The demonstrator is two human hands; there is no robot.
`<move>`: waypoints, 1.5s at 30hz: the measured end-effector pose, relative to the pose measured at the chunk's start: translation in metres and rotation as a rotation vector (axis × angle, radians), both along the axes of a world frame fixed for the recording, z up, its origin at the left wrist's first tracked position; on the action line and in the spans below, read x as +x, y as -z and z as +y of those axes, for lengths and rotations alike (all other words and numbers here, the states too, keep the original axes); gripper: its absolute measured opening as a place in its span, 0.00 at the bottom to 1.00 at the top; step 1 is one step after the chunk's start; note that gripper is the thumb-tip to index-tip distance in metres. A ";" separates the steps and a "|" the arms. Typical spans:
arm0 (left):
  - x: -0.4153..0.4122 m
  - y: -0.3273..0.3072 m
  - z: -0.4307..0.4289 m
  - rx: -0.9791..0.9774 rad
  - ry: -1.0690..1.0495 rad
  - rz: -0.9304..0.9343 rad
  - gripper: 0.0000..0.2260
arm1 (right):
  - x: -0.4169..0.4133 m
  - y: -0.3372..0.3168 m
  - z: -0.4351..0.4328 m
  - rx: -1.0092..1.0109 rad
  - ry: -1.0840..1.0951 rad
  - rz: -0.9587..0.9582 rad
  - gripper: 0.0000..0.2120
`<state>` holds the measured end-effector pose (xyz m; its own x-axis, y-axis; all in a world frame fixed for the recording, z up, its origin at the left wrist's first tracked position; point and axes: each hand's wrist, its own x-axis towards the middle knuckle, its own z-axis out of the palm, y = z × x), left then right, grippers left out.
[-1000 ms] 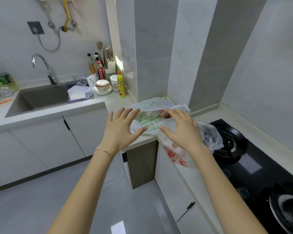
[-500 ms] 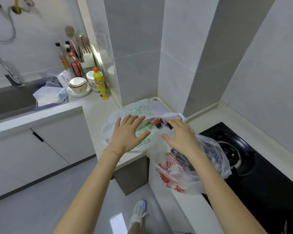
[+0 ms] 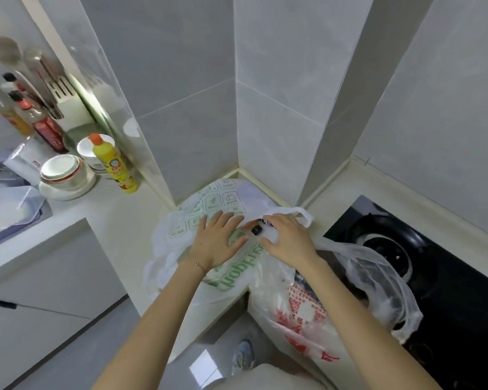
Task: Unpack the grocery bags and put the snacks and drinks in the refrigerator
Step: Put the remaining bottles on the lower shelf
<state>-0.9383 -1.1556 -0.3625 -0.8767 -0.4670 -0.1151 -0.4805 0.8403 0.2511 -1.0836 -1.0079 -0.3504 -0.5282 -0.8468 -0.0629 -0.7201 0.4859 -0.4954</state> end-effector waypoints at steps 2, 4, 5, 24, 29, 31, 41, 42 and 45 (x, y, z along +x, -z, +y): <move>-0.005 0.009 -0.004 0.020 0.065 0.025 0.37 | -0.003 0.002 -0.005 -0.001 0.010 -0.008 0.22; -0.008 0.019 -0.005 0.036 0.128 0.080 0.37 | -0.006 0.008 -0.009 -0.002 0.018 -0.027 0.20; -0.010 0.025 -0.006 0.033 0.158 0.091 0.37 | -0.008 0.013 -0.012 0.000 0.012 -0.034 0.20; -0.064 0.069 -0.046 0.077 0.109 -0.323 0.36 | -0.065 0.043 -0.041 0.171 -0.052 -0.046 0.30; -0.078 0.078 -0.055 0.075 0.122 -0.299 0.38 | -0.075 0.047 -0.039 0.194 -0.067 -0.054 0.31; -0.085 0.079 -0.059 0.067 0.137 -0.312 0.39 | -0.076 0.048 -0.039 0.180 -0.059 -0.061 0.30; -0.102 0.094 -0.065 0.027 0.197 -0.284 0.32 | -0.075 0.043 -0.044 0.045 -0.014 -0.129 0.23; -0.103 0.096 -0.065 0.018 0.205 -0.266 0.31 | -0.075 0.043 -0.044 0.036 -0.004 -0.133 0.22; -0.104 0.099 -0.064 0.020 0.193 -0.197 0.29 | -0.078 0.045 -0.044 0.004 0.037 -0.121 0.19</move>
